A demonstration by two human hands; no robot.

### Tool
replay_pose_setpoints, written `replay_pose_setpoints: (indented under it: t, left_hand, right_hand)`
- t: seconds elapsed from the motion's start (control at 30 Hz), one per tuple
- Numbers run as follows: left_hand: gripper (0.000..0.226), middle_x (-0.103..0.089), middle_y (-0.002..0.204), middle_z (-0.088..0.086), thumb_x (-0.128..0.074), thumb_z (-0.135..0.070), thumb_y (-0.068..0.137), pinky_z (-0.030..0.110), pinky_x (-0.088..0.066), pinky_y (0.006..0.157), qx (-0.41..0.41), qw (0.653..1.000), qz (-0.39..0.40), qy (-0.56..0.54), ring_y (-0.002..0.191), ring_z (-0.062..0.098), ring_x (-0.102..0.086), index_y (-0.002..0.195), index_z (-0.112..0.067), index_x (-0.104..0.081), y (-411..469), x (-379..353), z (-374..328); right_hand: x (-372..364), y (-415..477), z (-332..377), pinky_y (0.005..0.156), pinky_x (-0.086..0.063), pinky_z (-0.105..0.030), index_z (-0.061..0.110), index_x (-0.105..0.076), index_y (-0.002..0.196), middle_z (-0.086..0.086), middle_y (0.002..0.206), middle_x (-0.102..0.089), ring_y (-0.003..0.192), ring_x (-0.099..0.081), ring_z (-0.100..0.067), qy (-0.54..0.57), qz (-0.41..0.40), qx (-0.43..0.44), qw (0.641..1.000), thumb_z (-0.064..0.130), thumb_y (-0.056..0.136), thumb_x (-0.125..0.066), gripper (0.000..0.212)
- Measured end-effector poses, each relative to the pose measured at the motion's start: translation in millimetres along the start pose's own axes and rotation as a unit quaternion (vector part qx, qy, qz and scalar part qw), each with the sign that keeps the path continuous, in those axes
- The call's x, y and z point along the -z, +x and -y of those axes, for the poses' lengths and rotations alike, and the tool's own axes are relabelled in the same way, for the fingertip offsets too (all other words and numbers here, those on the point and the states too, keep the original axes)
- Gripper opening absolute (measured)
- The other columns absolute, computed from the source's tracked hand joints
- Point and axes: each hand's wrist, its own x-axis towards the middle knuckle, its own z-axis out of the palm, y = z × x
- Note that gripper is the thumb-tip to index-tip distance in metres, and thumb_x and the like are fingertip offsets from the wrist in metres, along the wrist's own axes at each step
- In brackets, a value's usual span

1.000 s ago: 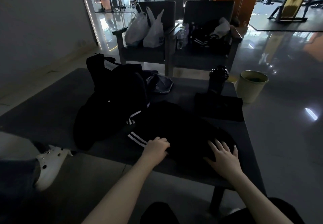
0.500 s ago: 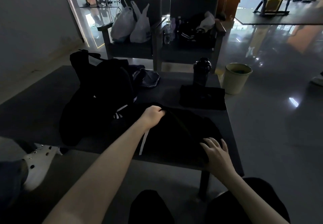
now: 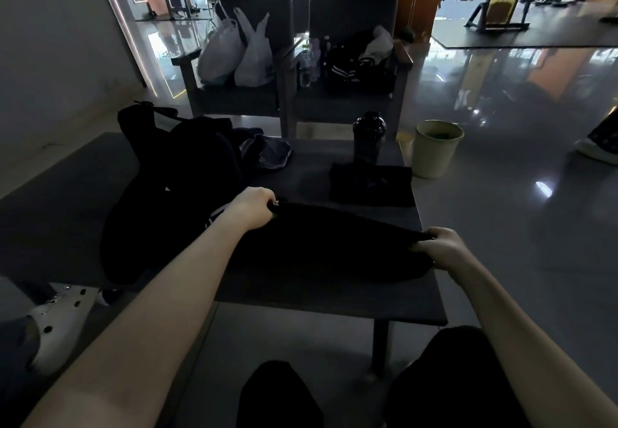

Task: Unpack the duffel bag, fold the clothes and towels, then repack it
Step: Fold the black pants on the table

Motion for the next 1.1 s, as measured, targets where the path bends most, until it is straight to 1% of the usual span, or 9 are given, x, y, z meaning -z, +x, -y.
replay_pose_setpoints:
  t: [0.13, 0.27, 0.43, 0.57, 0.63, 0.77, 0.9, 1.0, 1.1]
  left_hand:
    - [0.008, -0.062, 0.093, 0.006, -0.064, -0.024, 0.087, 0.039, -0.055, 0.079, 0.039, 0.998, -0.047, -0.021, 0.083, 0.024, -0.062, 0.091, -0.017, -0.064, 2, 11, 4]
    - [0.013, -0.061, 0.101, 0.007, -0.059, -0.013, 0.088, 0.039, -0.054, 0.082, 0.06, 0.993, -0.092, -0.035, 0.089, 0.024, -0.06, 0.098, -0.018, -0.066, 0, 21, 8]
    - [0.015, -0.061, 0.096, 0.007, -0.053, -0.012, 0.091, 0.033, -0.051, 0.074, 0.061, 0.99, -0.116, -0.06, 0.086, 0.023, -0.06, 0.097, -0.015, -0.066, -8, 44, 9]
    - [0.015, -0.061, 0.084, 0.006, -0.059, -0.022, 0.091, 0.024, -0.043, 0.058, 0.031, 0.992, -0.081, -0.094, 0.071, 0.017, -0.058, 0.083, -0.012, -0.066, -12, 71, 7]
    - [0.019, -0.06, 0.079, 0.004, -0.062, -0.023, 0.09, 0.023, -0.04, 0.055, 0.018, 0.994, -0.069, -0.08, 0.066, 0.014, -0.056, 0.073, -0.015, -0.063, -11, 82, 6]
    - [0.009, -0.062, 0.087, 0.007, -0.06, -0.013, 0.088, 0.024, -0.039, 0.062, 0.011, 0.996, -0.089, -0.028, 0.074, 0.016, -0.056, 0.083, -0.014, -0.067, -1, 91, 5]
    - [0.03, -0.06, 0.096, 0.006, -0.046, 0.003, 0.084, 0.031, -0.047, 0.072, 0.027, 0.992, -0.119, 0.005, 0.084, 0.022, -0.056, 0.097, -0.015, -0.067, 15, 84, 3]
    - [0.027, -0.062, 0.096, 0.009, -0.046, 0.001, 0.085, 0.035, -0.05, 0.072, 0.043, 0.988, -0.147, 0.027, 0.085, 0.026, -0.058, 0.098, -0.012, -0.066, 29, 75, 9]
    - [0.011, -0.061, 0.092, 0.01, -0.049, -0.009, 0.091, 0.033, -0.045, 0.064, 0.069, 0.983, -0.168, 0.04, 0.083, 0.029, -0.058, 0.091, -0.01, -0.06, 52, 63, 14]
  right_hand:
    - [3, -6, 4, 0.058, -0.047, -0.026, 0.005, -0.063, 0.095, -0.007, 0.077, -0.063, 0.069, -0.06, -0.018, 0.091, -0.041, 0.023, 0.995, 0.006, 0.081, -0.07, 0.016]
    - [8, -23, 20, 0.051, -0.05, -0.018, 0.008, -0.067, 0.099, -0.006, 0.083, -0.069, 0.068, -0.065, -0.015, 0.232, -0.034, 0.067, 0.97, 0.013, 0.085, -0.068, 0.014]
    - [27, -36, 45, 0.056, -0.055, -0.022, 0.005, -0.068, 0.096, -0.01, 0.083, -0.071, 0.067, -0.069, -0.018, 0.246, 0.037, 0.075, 0.966, 0.013, 0.091, -0.06, 0.012]
    - [46, -41, 59, 0.042, -0.047, -0.016, 0.003, -0.062, 0.08, -0.004, 0.056, -0.064, 0.045, -0.061, -0.011, 0.251, 0.038, 0.04, 0.966, 0.01, 0.092, -0.055, 0.016]
    - [50, -38, 62, 0.041, -0.047, -0.016, 0.004, -0.062, 0.079, -0.007, 0.062, -0.062, 0.043, -0.06, -0.01, 0.244, 0.018, 0.039, 0.969, 0.009, 0.092, -0.056, 0.015]
    - [43, -27, 65, 0.049, -0.052, -0.018, 0.009, -0.066, 0.091, -0.007, 0.076, -0.066, 0.056, -0.063, -0.013, 0.229, -0.051, 0.078, 0.969, 0.014, 0.092, -0.059, 0.009]
    - [27, -5, 69, 0.07, -0.053, -0.032, 0.014, -0.064, 0.094, -0.007, 0.087, -0.067, 0.075, -0.064, -0.019, 0.204, -0.15, 0.118, 0.96, 0.019, 0.094, -0.056, 0.009]
    - [20, 15, 71, 0.085, -0.051, -0.043, 0.013, -0.062, 0.096, -0.011, 0.096, -0.067, 0.091, -0.064, -0.028, 0.166, -0.205, 0.125, 0.957, 0.022, 0.094, -0.054, 0.012]
    - [15, 43, 74, 0.086, -0.05, -0.044, 0.01, -0.06, 0.098, -0.013, 0.098, -0.065, 0.094, -0.062, -0.03, 0.149, -0.229, 0.115, 0.955, 0.021, 0.095, -0.053, 0.014]
